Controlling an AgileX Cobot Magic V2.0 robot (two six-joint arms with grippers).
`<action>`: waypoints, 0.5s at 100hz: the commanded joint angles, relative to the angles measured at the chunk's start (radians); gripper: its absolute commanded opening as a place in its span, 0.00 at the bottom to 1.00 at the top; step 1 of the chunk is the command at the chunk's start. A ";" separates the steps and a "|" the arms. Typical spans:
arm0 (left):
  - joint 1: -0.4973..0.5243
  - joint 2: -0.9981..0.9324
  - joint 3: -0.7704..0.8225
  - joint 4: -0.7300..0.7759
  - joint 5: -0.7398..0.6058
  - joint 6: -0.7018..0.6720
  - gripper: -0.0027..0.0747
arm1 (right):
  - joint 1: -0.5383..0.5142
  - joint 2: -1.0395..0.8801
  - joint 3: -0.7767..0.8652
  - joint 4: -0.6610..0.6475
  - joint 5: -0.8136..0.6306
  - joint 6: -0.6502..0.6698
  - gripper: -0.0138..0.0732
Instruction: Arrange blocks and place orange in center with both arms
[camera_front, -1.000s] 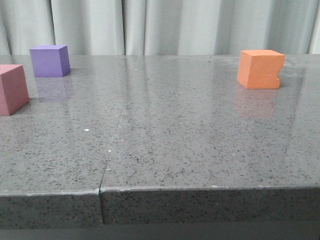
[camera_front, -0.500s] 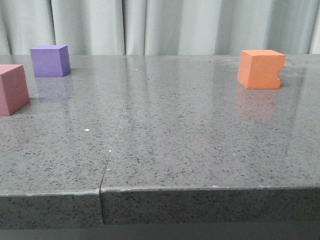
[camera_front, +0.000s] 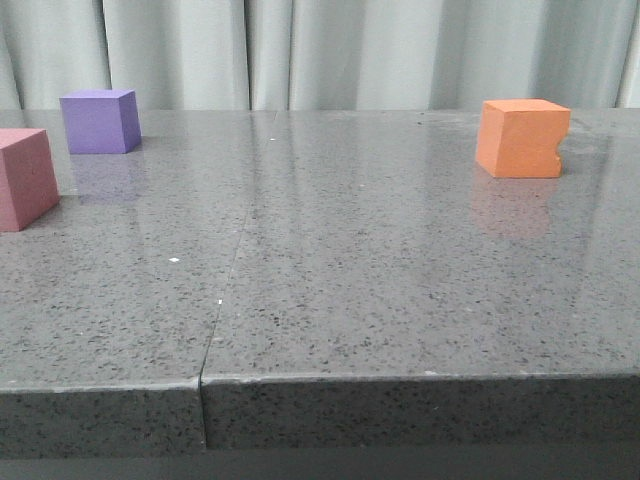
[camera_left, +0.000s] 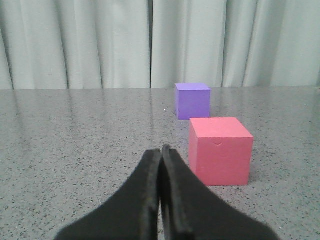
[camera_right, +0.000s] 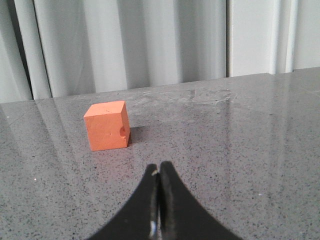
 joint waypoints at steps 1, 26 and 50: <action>0.000 -0.028 0.039 -0.005 -0.079 0.000 0.01 | -0.008 0.033 -0.081 -0.009 0.007 -0.011 0.08; 0.000 -0.028 0.039 -0.005 -0.079 0.000 0.01 | -0.008 0.145 -0.229 -0.010 0.136 -0.011 0.08; 0.000 -0.028 0.039 -0.005 -0.079 0.000 0.01 | -0.008 0.301 -0.373 -0.011 0.220 -0.011 0.08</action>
